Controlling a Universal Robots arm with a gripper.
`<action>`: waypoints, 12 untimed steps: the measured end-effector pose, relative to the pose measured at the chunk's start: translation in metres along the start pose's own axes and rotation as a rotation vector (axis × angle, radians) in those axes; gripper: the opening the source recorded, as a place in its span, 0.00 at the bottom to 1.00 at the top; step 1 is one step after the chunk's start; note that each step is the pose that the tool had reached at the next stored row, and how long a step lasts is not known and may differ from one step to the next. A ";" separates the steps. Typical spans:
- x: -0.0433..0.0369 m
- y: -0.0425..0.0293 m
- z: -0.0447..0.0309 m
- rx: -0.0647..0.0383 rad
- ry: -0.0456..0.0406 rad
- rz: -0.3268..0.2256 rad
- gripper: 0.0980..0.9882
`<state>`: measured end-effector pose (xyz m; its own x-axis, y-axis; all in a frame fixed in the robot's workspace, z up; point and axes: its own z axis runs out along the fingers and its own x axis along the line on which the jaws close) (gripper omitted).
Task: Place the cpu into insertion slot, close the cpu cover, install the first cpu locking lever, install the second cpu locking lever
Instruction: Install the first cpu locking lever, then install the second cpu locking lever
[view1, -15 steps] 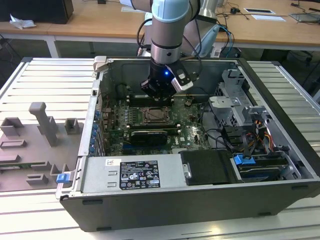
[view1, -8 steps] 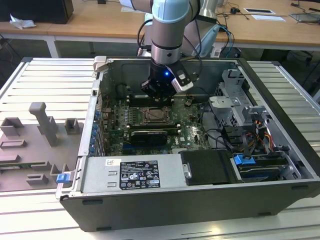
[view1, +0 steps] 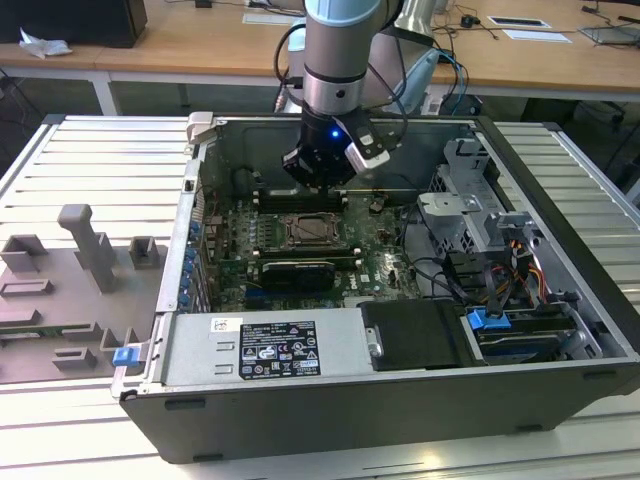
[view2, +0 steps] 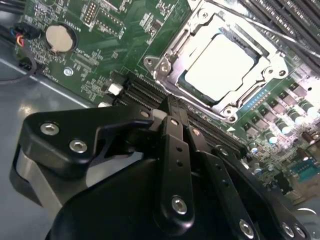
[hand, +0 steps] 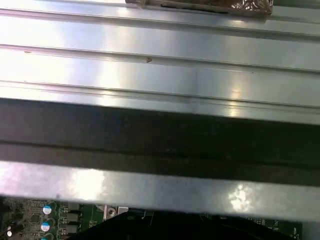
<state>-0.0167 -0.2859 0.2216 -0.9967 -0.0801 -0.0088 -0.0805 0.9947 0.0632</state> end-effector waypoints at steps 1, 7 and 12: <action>0.0000 -0.0009 -0.0001 0.000 0.0000 0.000 0.01; 0.0003 -0.0038 -0.0002 0.000 0.0000 0.000 0.01; 0.0005 -0.0068 -0.0004 0.000 0.0000 0.000 0.01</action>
<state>-0.0167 -0.2928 0.2216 -0.9967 -0.0802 -0.0087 -0.0806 0.9947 0.0631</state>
